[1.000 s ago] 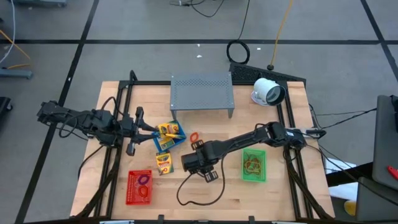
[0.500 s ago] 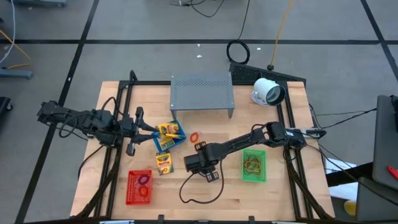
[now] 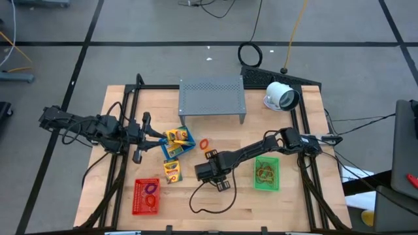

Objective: Pick & Place Office Desk Supplies
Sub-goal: Put the blue spiral keychain into the red bin

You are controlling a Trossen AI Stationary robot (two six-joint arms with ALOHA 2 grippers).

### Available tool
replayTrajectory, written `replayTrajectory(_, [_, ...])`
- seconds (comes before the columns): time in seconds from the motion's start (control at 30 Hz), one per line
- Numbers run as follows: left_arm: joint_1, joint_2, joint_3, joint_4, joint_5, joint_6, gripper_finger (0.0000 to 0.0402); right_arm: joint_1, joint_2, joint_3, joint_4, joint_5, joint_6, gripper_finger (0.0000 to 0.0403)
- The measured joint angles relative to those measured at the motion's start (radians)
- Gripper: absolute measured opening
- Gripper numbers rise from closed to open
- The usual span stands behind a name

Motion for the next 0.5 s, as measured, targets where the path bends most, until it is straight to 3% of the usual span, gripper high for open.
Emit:
replayTrajectory(0.17, [0.0,0.0,0.0,-0.012,0.0,0.0,0.0102,0.0,0.0,-0.001,0.002,-0.001,-0.003,0.0117])
replayTrajectory(0.4, [0.0,0.0,0.0,-0.015,-0.001,-0.005,0.0102,0.001,0.0,-0.003,0.015,-0.01,-0.011,0.0023])
replayTrajectory(0.5, [0.0,0.0,0.0,-0.015,-0.001,-0.008,0.0102,0.001,0.001,-0.003,0.021,-0.003,-0.009,0.0011])
